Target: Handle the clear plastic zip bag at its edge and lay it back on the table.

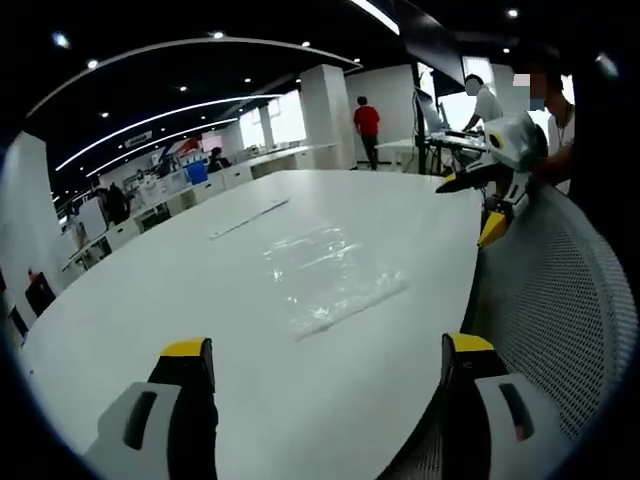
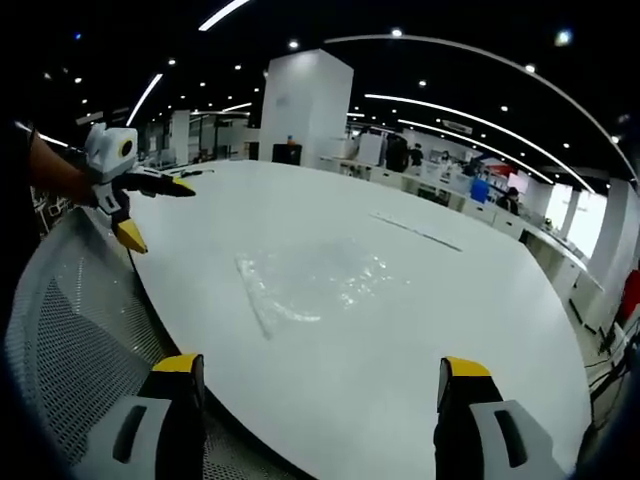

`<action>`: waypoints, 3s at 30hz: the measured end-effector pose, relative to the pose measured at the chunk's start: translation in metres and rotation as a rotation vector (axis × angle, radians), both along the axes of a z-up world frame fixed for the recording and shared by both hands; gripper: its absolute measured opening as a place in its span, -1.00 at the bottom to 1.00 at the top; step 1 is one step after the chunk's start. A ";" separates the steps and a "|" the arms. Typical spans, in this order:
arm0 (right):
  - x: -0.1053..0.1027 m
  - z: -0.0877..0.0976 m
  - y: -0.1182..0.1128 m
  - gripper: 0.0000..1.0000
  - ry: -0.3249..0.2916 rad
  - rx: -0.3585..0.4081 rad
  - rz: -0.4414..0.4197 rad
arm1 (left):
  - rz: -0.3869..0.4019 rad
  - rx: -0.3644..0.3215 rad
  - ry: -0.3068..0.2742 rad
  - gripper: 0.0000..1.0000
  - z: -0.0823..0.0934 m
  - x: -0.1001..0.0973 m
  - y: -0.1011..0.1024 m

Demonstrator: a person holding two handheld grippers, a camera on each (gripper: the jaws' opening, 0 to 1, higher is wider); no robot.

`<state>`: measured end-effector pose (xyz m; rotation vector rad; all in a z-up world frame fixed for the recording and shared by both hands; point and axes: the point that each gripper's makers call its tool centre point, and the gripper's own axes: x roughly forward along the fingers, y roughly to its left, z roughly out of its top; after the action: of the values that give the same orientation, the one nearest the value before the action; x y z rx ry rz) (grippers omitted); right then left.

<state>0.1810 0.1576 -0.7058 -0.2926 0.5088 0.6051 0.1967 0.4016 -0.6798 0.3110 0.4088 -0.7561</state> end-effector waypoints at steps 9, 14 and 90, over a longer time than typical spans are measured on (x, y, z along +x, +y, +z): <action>0.001 0.000 -0.001 0.95 0.000 -0.006 -0.007 | -0.075 0.048 -0.009 0.71 -0.003 0.005 -0.003; 0.001 -0.001 -0.002 0.95 0.002 -0.007 -0.007 | -0.113 0.091 -0.028 0.65 -0.008 0.011 0.000; -0.001 -0.004 -0.003 0.82 0.021 -0.015 -0.013 | -0.780 0.627 0.008 -0.54 -0.076 0.075 -0.039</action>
<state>0.1797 0.1543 -0.7097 -0.2970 0.5355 0.5925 0.2722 0.3627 -0.7558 1.0960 0.5330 -1.3811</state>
